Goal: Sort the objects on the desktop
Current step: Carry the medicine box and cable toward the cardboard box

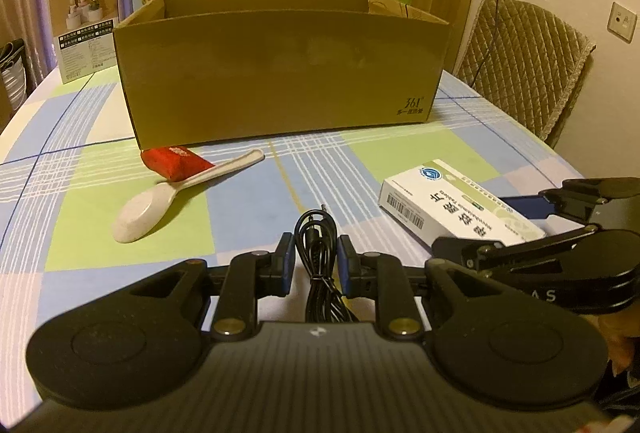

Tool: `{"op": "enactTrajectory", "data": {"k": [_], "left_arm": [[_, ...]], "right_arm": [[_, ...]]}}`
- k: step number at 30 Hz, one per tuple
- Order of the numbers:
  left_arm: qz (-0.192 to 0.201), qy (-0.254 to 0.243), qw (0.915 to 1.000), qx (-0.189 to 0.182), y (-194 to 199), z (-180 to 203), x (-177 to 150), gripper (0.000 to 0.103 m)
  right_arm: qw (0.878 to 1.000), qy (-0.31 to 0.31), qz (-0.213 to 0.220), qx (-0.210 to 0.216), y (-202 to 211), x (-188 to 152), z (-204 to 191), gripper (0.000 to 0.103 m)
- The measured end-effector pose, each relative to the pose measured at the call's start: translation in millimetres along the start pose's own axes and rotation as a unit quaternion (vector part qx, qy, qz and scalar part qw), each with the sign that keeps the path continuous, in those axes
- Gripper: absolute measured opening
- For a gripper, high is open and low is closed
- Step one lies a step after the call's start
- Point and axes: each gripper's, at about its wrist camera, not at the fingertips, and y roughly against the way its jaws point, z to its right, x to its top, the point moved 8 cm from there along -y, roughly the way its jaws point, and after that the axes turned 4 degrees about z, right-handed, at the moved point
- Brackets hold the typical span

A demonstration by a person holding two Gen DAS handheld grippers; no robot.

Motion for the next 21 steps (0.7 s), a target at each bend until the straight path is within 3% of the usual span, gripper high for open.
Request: {"op": "enactTrajectory", "data": {"k": [21], "left_arm": [[0.03,0.029,0.9991,0.006,25,-1,21,0.017]], "right_arm": [[0.998,-0.022,0.055,-0.008,23,28,-1,0.068]]}}
